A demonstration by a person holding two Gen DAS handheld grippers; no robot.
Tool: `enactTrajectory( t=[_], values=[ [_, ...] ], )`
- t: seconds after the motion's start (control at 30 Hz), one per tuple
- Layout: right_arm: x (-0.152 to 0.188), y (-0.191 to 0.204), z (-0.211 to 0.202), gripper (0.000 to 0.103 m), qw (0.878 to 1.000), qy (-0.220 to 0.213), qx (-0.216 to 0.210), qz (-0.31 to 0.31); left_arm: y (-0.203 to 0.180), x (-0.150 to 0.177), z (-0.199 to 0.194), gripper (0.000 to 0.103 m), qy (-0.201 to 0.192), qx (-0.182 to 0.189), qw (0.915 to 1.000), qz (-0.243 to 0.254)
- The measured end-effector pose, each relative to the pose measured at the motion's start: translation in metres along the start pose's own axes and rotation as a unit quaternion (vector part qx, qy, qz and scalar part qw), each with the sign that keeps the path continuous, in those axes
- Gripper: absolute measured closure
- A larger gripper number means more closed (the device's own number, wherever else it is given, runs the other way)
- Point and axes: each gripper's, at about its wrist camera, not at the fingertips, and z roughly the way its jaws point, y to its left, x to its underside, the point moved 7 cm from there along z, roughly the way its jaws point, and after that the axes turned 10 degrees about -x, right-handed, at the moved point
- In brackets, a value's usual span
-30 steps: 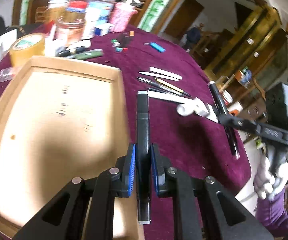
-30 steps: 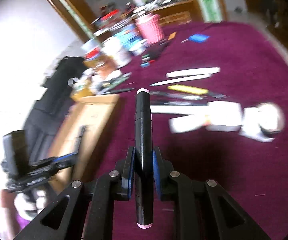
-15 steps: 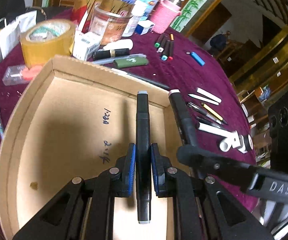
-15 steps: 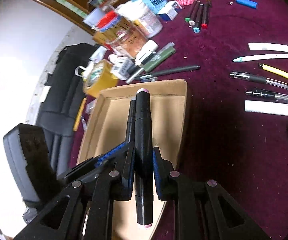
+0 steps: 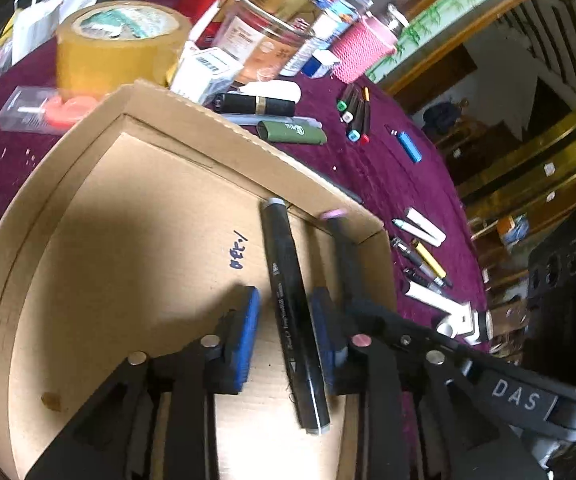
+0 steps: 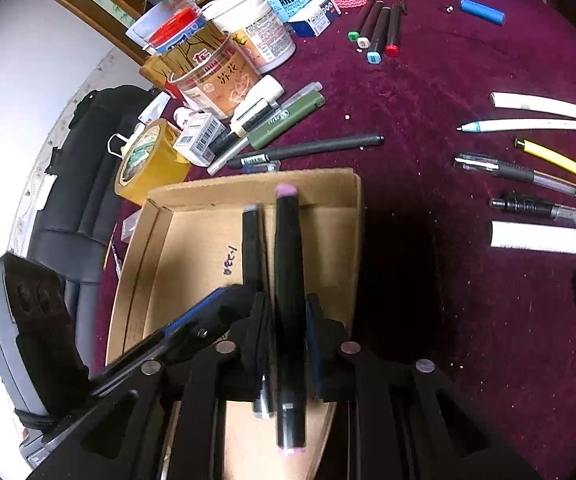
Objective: Organize rigid objects
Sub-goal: 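Carry both black markers into the cardboard box and open both tools, then grasp the white glue bottle with the left tool while the right tool reaches the black tape roll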
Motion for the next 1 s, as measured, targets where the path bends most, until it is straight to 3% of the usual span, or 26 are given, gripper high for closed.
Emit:
enactTrajectory(
  t=[0.13,0.17,0.37,0.43,0.57,0.63,0.7,0.8,0.9,1.0],
  values=[
    [-0.002,0.005,-0.005,0.070,1.000,-0.017,0.002,-0.018,0.006,0.001,-0.003,0.070,-0.001,0.023,0.9990,-0.038],
    [-0.003,0.005,-0.009,0.064,0.999,-0.025,0.011,-0.023,0.007,0.002,-0.004,0.069,-0.002,0.030,0.9985,-0.047],
    [0.002,0.013,-0.047,0.047,0.993,-0.076,0.036,-0.081,-0.003,0.013,-0.013,0.048,-0.022,0.018,0.9991,-0.032],
    [0.008,0.013,-0.064,0.041,0.988,-0.095,0.058,-0.109,-0.009,0.016,-0.015,0.035,-0.028,0.014,0.9993,-0.023],
    [0.020,0.002,-0.104,0.034,0.976,-0.134,0.089,-0.145,-0.011,0.012,-0.034,0.035,-0.061,0.030,0.9974,-0.024],
    [0.023,-0.009,-0.132,0.032,0.966,-0.166,0.112,-0.162,-0.020,0.012,-0.059,0.035,-0.091,0.045,0.9947,-0.019],
    [0.024,-0.024,-0.162,0.019,0.951,-0.207,0.144,-0.179,-0.033,0.014,-0.081,0.031,-0.113,0.049,0.9923,-0.006],
    [0.023,-0.052,-0.195,0.000,0.926,-0.251,0.200,-0.197,-0.063,0.022,-0.115,0.017,-0.148,0.048,0.9875,0.027],
    [0.011,-0.095,-0.213,0.000,0.926,-0.240,0.232,-0.175,-0.097,0.034,-0.134,0.014,-0.161,0.043,0.9839,0.064],
    [0.006,-0.135,-0.234,0.000,0.934,-0.246,0.224,-0.126,-0.128,0.052,-0.128,0.013,-0.137,0.056,0.9854,0.084]
  ],
)
